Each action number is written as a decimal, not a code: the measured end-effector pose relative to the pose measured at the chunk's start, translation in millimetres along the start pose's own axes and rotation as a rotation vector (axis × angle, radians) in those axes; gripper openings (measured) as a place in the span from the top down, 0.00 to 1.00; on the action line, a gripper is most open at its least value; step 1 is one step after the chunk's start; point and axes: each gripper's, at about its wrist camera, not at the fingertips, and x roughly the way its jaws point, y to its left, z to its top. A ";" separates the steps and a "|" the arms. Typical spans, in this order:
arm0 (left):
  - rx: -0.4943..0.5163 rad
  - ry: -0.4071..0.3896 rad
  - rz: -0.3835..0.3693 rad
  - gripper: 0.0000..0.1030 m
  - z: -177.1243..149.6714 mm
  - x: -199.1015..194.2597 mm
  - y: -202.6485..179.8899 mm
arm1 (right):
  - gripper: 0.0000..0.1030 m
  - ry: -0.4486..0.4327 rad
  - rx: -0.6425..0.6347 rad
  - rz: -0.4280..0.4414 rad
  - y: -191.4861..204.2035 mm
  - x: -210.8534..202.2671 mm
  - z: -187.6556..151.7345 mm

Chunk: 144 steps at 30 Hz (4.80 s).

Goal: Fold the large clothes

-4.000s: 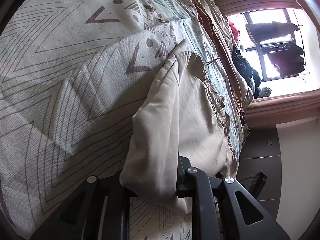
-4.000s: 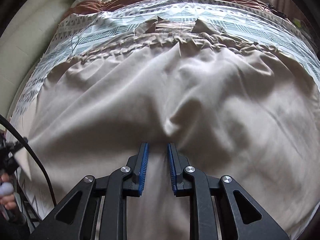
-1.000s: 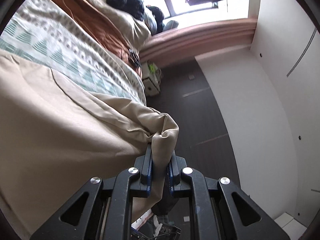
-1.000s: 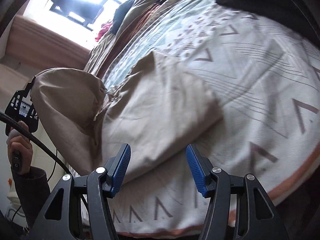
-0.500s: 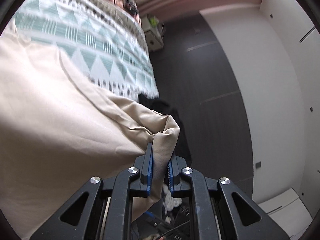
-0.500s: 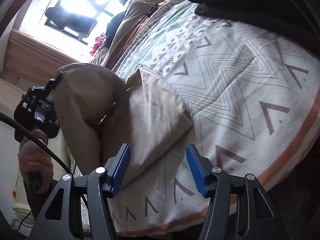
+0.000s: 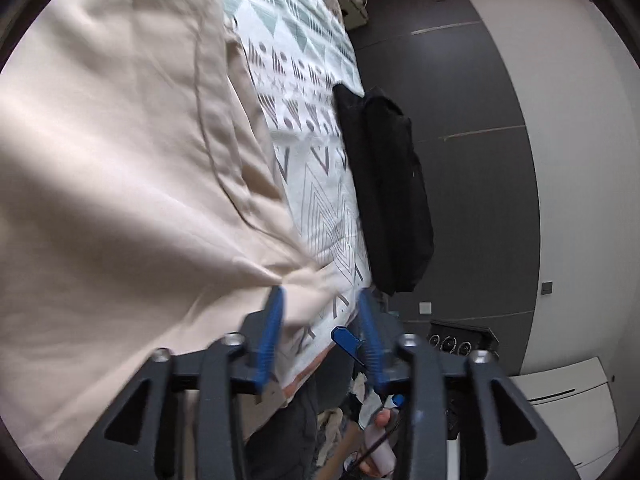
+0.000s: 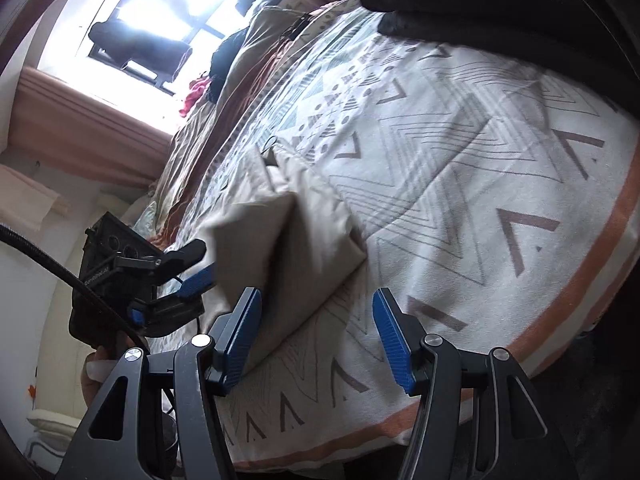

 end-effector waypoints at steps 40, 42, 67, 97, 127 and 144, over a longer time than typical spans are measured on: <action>-0.167 -0.295 0.311 0.40 -68.1 -139.5 134.5 | 0.92 -0.012 0.013 -0.036 -6.9 52.0 6.9; -0.171 -0.310 0.300 0.40 -66.1 -144.0 135.5 | 0.89 0.013 -0.020 -0.049 -0.1 49.6 15.0; -0.243 -0.373 0.289 0.40 -33.3 -171.2 164.1 | 0.35 0.275 -0.288 -0.013 83.2 192.5 159.7; -0.285 -0.376 0.302 0.40 -21.7 -180.4 179.3 | 0.42 0.421 -0.197 0.127 59.8 283.3 179.8; -0.222 -0.380 0.358 0.40 38.8 -162.9 172.2 | 0.22 0.289 -0.272 -0.038 73.5 244.8 189.0; -0.188 -0.412 0.433 0.40 94.3 -155.4 169.4 | 0.39 0.577 -0.099 0.173 52.8 354.1 210.2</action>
